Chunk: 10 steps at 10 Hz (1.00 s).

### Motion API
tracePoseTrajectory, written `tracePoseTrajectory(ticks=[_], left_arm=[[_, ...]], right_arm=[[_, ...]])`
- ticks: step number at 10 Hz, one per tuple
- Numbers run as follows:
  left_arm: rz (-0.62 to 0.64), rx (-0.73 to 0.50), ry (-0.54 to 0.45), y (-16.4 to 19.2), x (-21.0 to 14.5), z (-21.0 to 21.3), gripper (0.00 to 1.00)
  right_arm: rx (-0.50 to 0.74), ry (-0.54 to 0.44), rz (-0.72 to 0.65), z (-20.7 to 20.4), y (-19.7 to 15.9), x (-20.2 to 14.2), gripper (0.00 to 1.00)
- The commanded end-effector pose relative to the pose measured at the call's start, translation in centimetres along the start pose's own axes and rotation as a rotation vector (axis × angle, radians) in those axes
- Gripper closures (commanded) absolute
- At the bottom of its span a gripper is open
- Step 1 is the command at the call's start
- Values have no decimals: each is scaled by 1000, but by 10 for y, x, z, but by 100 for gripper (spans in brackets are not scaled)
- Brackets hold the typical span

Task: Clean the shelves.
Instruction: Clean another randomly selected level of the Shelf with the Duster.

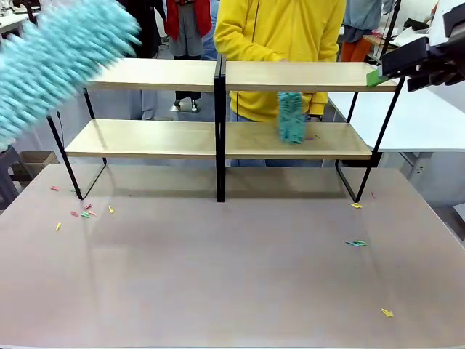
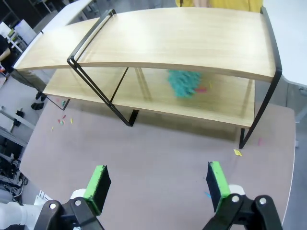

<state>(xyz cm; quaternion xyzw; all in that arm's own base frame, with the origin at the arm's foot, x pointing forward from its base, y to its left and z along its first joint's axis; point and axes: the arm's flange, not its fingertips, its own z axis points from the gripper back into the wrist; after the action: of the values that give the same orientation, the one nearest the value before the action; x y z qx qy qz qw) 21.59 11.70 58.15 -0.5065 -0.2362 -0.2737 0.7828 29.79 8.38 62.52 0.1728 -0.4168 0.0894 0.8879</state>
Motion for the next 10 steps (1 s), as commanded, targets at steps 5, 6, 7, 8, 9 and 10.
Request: tracePoseTrajectory(ticks=[5,6,7,8,9,10], left_arm=[[244,-174,-349,50,-51,104,88],[58,-93,-333,9,-63,110,88],[58,-93,-333,9,-63,110,88],[58,-93,-333,9,-63,110,88],[58,-93,-333,9,-63,110,88],[58,-93,-333,9,-63,110,88]], right_arm=[[8,-3,-2,0,0,1,0],[8,-3,-2,0,0,1,0],[8,-3,-2,0,0,1,0],[8,-3,-2,0,0,1,0],[8,-3,-2,0,0,1,0],[8,-3,-2,0,0,1,0]])
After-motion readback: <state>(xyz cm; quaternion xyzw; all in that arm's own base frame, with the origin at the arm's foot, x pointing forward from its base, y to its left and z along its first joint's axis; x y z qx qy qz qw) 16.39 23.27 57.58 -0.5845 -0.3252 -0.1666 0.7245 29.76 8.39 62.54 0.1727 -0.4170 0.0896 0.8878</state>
